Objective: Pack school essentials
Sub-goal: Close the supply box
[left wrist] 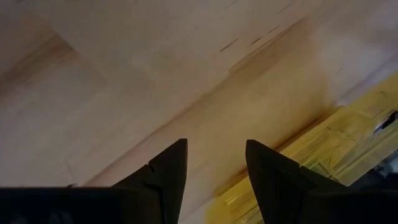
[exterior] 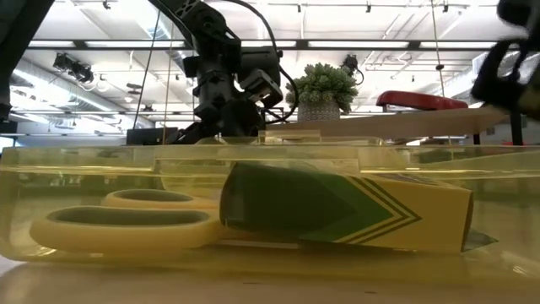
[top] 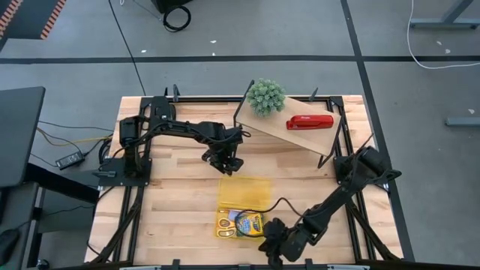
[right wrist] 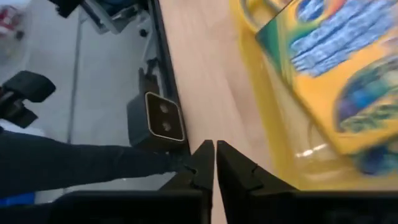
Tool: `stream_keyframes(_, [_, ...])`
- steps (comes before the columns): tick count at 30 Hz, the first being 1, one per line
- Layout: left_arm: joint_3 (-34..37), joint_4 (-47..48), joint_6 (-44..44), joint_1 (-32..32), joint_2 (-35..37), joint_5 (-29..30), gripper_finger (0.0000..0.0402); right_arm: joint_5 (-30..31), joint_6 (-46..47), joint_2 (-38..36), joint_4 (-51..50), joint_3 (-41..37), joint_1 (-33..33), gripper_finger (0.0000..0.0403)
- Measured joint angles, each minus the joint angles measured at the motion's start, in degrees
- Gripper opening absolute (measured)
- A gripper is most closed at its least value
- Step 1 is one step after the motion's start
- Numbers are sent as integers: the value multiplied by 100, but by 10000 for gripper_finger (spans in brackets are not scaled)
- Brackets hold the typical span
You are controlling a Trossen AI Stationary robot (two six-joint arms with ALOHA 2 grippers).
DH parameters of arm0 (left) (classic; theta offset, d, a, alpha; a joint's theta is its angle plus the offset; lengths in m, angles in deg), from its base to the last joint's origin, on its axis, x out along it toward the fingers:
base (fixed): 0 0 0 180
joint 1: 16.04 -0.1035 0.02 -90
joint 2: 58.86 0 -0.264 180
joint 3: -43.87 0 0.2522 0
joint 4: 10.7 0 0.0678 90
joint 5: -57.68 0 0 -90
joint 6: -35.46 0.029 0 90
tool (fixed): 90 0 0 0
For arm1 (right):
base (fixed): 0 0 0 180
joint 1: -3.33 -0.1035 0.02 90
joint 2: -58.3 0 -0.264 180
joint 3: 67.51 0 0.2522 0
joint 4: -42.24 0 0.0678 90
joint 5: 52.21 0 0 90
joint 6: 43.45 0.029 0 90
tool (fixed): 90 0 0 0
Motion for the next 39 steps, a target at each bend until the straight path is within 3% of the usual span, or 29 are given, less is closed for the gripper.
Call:
stream_keyframes(4, [1,-26,-62,2,0,-1,172,-405,-59,463,894,0,136,10])
stream_keyframes(8, [0,-30,-70,0,0,-1,172,-317,-78,668,892,160,262,8])
stream_keyframes(17, [0,-73,-101,125,0,-43,172,-121,-471,711,-396,744,535,7])
stream_keyframes(30, [-1,-56,-58,212,0,-269,172,-465,-359,704,-604,752,616,6])
stream_keyframes(39, [0,-43,131,212,0,-860,172,-527,142,682,-1101,745,510,6])
